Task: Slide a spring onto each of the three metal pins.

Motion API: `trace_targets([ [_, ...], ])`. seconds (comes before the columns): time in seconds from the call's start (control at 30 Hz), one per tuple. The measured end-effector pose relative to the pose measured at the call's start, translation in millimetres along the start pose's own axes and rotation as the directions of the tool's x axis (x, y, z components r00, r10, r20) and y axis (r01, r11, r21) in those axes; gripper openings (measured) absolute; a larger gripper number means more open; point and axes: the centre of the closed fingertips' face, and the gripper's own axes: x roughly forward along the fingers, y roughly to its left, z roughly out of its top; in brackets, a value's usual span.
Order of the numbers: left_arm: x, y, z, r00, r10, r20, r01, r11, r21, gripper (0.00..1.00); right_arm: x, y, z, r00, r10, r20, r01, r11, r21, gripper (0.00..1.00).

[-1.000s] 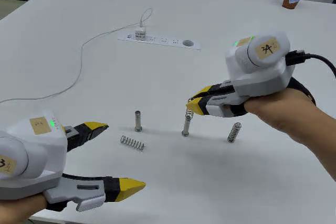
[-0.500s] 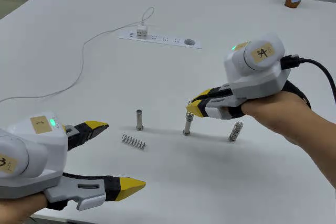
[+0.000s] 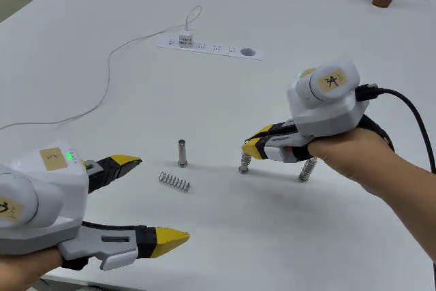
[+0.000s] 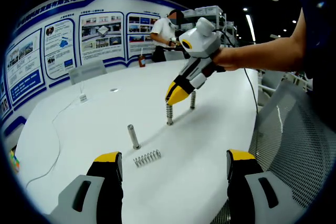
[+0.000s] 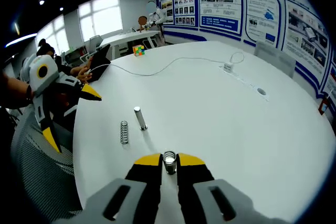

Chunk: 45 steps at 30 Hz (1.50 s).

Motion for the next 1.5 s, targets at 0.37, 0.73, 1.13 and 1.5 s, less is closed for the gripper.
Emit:
trace_targets([
  [0.37, -0.7, 1.1, -1.5, 1.0000, 0.001, -0.001, -0.001, 1.000, -0.002, 0.83, 8.8, 0.5, -12.9, 0.9994, -0.003, -0.033, 0.003, 1.000, 0.009, 0.12],
  [0.73, -1.3, 1.4, -1.4, 1.0000, 0.002, 0.002, -0.002, 1.000, -0.002, 0.83, 10.4, 1.7, -23.0, 0.9981, -0.004, -0.061, 0.004, 1.000, -0.004, 0.13],
  [1.13, 0.0, -2.0, 0.5, 1.0000, -0.004, 0.005, 0.004, 1.000, 0.000, 0.83, 5.5, 13.9, -49.2, 0.9944, 0.008, -0.105, -0.008, 1.000, 0.000, 0.13],
  [1.5, -0.1, -2.9, 1.6, 1.0000, -0.004, 0.007, 0.004, 1.000, 0.001, 0.83, 14.7, 43.9, -36.1, 0.9933, 0.063, -0.097, -0.067, 0.997, -0.042, 0.13],
])
